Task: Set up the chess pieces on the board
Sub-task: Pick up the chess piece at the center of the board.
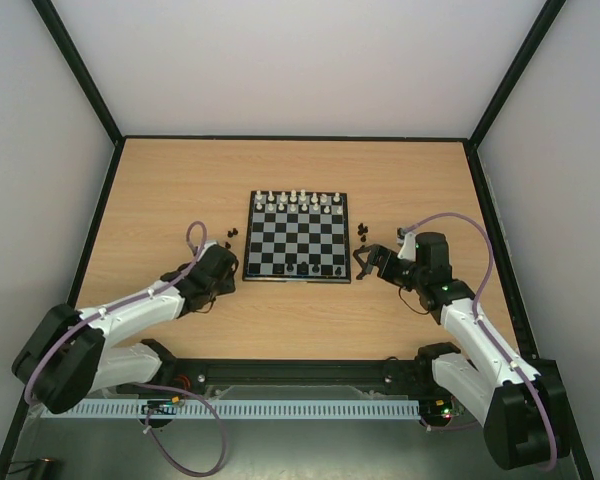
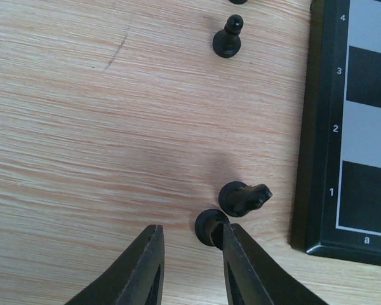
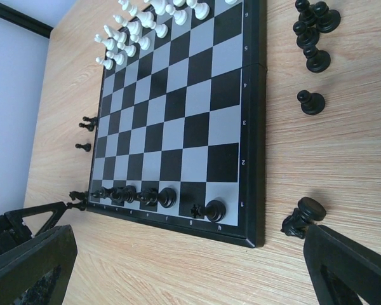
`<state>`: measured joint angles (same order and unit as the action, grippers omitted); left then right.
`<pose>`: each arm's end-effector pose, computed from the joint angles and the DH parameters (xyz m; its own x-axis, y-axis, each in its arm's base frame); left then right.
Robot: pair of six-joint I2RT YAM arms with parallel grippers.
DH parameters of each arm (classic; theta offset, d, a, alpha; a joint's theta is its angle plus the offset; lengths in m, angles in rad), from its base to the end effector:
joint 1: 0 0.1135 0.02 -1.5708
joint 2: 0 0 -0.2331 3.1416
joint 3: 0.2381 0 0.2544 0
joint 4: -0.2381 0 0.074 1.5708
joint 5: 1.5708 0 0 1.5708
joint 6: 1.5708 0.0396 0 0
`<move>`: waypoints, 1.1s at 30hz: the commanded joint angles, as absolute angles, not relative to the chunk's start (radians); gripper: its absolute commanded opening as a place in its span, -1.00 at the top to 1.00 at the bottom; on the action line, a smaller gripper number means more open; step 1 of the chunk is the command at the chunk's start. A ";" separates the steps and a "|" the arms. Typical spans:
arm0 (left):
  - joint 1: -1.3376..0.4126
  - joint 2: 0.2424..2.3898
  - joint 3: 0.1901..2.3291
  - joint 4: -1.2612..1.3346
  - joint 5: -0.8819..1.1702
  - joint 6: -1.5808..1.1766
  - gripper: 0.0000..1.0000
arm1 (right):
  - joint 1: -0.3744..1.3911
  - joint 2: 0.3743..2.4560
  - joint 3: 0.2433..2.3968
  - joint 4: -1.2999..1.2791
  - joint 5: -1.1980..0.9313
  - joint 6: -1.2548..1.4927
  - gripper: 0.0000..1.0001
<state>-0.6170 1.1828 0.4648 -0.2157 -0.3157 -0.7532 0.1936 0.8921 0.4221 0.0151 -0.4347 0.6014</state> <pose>0.1897 -0.1195 0.1221 -0.7514 -0.2641 -0.6047 -0.1571 0.9617 -0.2248 0.2127 0.0587 0.1882 -0.6643 0.3927 -0.6360 -0.2060 0.7217 0.6608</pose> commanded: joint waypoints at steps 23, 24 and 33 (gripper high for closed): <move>-0.626 1.215 0.519 -0.164 -0.329 -0.716 0.26 | 0.189 0.923 0.413 0.041 -0.450 0.594 -0.97; -0.626 1.226 0.516 -0.156 -0.329 -0.717 0.28 | 0.190 0.925 0.412 0.041 -0.449 0.594 -0.97; -0.626 1.275 0.510 -0.118 -0.324 -0.718 0.39 | 0.191 0.923 0.407 0.044 -0.451 0.596 -0.97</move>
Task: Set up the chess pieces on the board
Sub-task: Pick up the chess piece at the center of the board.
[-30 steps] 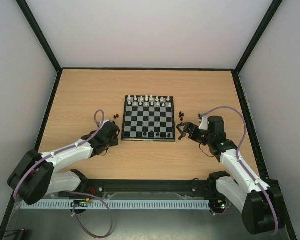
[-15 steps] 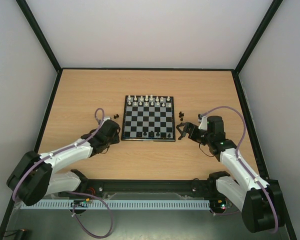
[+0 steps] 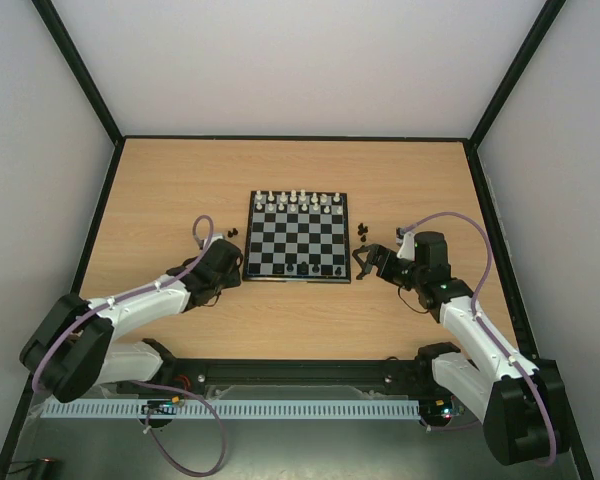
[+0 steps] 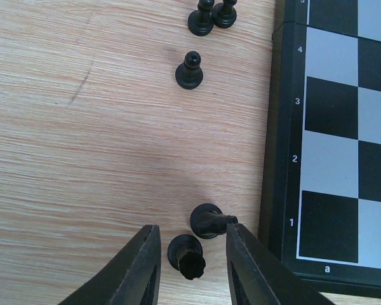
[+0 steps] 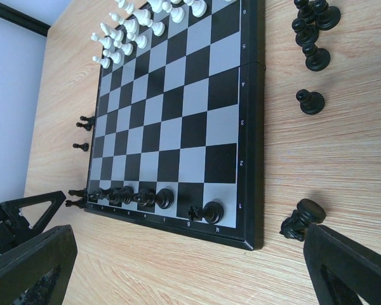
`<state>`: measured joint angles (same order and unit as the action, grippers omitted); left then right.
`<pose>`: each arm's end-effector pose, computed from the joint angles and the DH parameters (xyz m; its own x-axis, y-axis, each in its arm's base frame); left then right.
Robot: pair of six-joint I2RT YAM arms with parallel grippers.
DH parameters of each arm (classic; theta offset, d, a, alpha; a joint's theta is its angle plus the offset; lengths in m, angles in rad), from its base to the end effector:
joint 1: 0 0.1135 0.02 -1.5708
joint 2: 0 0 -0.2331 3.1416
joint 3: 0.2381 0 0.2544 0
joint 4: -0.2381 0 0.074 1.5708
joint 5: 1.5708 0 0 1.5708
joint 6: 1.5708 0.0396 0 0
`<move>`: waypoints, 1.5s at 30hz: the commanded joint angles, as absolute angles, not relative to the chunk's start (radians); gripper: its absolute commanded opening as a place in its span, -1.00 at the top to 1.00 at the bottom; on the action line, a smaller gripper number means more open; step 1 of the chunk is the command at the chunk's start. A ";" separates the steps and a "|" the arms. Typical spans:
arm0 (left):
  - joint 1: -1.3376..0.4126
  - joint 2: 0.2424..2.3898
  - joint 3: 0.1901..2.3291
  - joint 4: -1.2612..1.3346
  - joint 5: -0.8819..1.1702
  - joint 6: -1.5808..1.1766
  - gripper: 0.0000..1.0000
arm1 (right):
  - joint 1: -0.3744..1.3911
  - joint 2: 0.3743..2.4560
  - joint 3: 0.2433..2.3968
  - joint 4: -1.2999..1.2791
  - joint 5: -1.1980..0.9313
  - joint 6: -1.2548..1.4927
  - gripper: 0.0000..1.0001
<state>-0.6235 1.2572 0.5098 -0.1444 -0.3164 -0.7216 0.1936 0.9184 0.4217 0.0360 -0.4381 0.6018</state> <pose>0.2023 -0.1303 0.1243 -0.7361 -0.2439 -0.6314 -0.1198 0.9650 -0.2331 0.2154 0.0594 0.1848 -0.6694 0.3912 -0.6316 -0.2040 0.7207 0.6626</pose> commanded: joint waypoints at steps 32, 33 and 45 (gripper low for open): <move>-0.649 1.304 0.498 -0.149 -0.342 -0.754 0.51 | 0.190 0.925 0.398 0.051 -0.454 0.600 -0.97; -0.650 1.305 0.495 -0.147 -0.340 -0.756 0.51 | 0.190 0.925 0.397 0.052 -0.455 0.600 -0.97; -0.650 1.313 0.493 -0.156 -0.345 -0.766 0.65 | 0.190 0.922 0.396 0.052 -0.457 0.601 -0.97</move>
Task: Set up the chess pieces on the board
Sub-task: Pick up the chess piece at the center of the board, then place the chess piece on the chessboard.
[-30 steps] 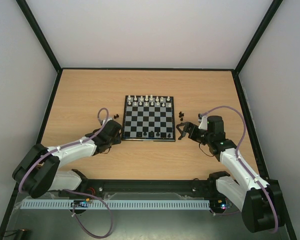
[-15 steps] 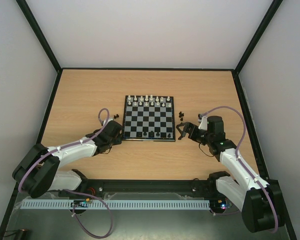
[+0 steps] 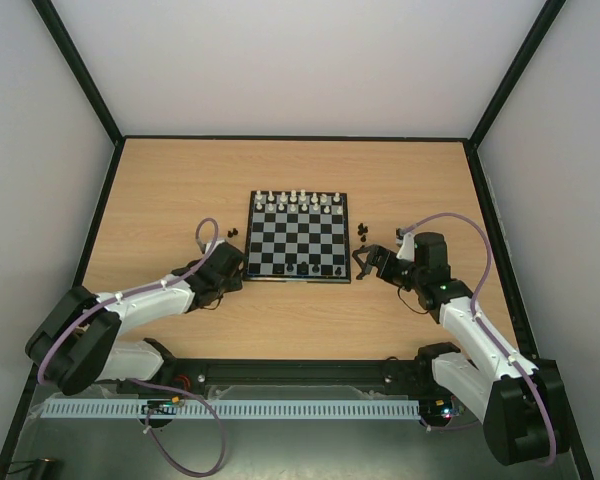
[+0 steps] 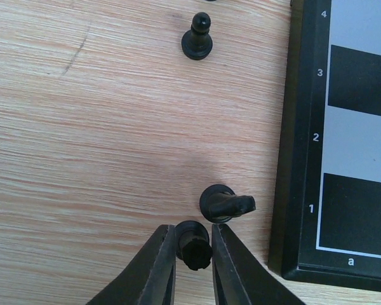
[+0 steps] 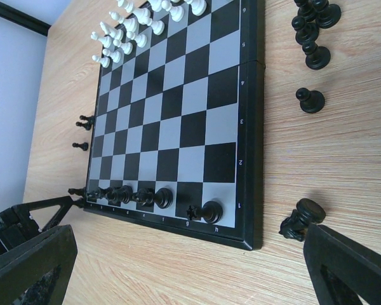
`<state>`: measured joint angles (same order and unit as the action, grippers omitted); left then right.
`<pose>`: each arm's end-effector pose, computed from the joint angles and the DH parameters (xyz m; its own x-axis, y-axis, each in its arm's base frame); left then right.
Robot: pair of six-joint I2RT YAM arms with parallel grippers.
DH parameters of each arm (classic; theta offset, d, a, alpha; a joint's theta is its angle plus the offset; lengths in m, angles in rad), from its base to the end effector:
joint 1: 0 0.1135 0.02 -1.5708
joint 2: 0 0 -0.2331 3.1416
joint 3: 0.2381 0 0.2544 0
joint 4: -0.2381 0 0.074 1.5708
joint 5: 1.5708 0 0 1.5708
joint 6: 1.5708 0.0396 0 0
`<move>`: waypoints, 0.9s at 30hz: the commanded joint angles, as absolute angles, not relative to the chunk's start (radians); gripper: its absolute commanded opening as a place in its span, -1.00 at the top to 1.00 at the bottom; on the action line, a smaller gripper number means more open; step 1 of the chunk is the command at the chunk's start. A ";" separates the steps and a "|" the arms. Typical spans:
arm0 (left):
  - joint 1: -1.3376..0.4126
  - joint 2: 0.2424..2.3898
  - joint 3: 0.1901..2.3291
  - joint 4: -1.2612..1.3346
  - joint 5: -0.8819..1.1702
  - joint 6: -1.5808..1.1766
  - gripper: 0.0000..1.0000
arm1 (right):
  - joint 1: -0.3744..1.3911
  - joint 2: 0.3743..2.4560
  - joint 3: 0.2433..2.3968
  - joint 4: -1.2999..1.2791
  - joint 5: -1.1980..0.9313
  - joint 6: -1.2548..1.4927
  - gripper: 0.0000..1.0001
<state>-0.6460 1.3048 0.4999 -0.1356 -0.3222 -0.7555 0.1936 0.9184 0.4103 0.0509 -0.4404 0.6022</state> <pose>0.1985 -0.1339 0.1117 -0.7589 -0.2423 -0.6044 -0.1351 0.9666 -0.2179 0.2148 0.0593 0.1824 -0.6682 0.3912 -0.6328 -0.2074 0.7190 0.6634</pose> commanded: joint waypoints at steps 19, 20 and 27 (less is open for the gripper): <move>-0.712 1.185 0.607 -0.313 -0.394 -0.757 0.87 | 0.189 0.920 0.392 0.057 -0.461 0.601 -0.97; -0.729 1.170 0.628 -0.334 -0.398 -0.758 0.87 | 0.190 0.922 0.393 0.056 -0.462 0.601 -0.97; -0.824 1.215 0.736 -0.376 -0.415 -0.753 0.84 | 0.190 0.924 0.396 0.057 -0.459 0.601 -0.97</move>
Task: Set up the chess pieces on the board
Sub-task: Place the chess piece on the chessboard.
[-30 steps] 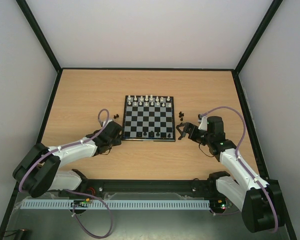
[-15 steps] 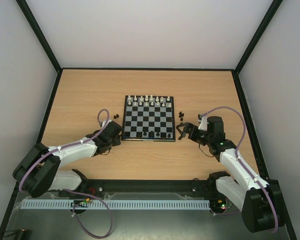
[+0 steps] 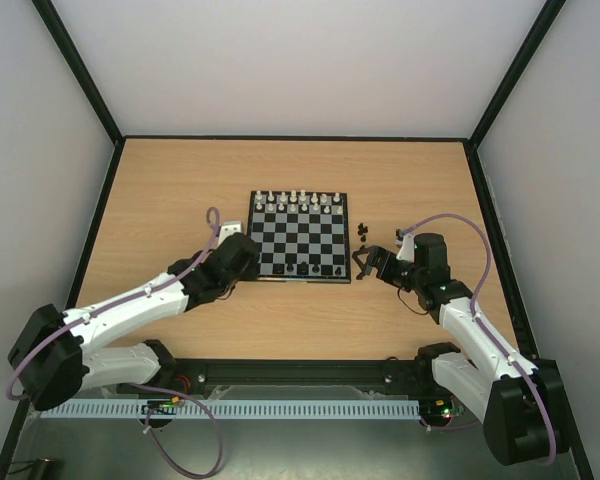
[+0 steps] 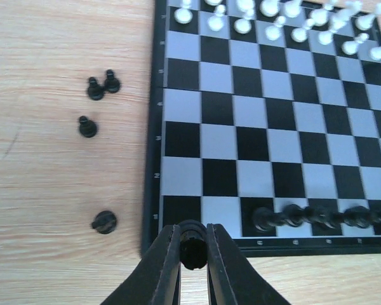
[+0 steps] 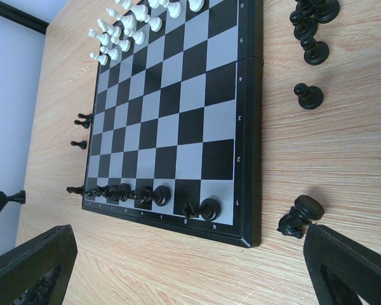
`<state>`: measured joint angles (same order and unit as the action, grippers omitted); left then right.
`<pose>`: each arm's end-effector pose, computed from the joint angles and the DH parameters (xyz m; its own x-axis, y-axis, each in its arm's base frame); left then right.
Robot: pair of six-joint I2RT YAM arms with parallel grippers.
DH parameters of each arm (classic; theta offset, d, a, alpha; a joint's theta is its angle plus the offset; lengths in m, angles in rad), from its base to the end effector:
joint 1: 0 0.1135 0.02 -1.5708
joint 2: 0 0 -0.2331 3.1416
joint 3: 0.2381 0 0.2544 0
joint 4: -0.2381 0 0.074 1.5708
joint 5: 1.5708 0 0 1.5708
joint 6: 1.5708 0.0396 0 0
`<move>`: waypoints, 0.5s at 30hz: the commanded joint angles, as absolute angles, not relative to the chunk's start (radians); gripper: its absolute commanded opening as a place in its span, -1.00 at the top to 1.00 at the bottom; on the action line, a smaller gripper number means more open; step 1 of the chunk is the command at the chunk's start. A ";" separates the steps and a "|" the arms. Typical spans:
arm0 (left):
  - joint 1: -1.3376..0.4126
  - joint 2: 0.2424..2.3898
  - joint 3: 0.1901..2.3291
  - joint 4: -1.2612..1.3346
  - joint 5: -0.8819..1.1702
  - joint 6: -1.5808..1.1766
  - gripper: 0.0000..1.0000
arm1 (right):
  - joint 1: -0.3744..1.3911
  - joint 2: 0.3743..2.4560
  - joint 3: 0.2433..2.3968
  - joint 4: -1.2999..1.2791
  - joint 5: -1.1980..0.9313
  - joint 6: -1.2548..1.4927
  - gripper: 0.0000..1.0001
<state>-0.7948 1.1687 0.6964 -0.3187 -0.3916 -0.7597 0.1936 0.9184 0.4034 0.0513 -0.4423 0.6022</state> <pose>0.1887 -0.1707 0.1903 -0.6860 -0.2098 -0.6967 -0.0010 0.9578 -0.2875 0.2140 0.0592 0.1801 -0.6730 0.3898 -0.6286 -0.2042 0.7189 0.6644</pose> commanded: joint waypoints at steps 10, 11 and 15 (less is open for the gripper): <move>-0.836 1.386 0.764 -0.303 -0.394 -0.725 0.85 | 0.190 0.928 0.397 0.058 -0.463 0.601 -0.97; -0.835 1.396 0.764 -0.296 -0.393 -0.723 0.85 | 0.190 0.928 0.398 0.058 -0.462 0.601 -0.97; -0.836 1.422 0.758 -0.271 -0.402 -0.722 0.84 | 0.191 0.928 0.398 0.060 -0.464 0.600 -0.97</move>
<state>-0.8310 1.4029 0.7467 -0.3019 -0.3923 -0.7353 0.1936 0.9207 0.4034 0.0513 -0.4438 0.6022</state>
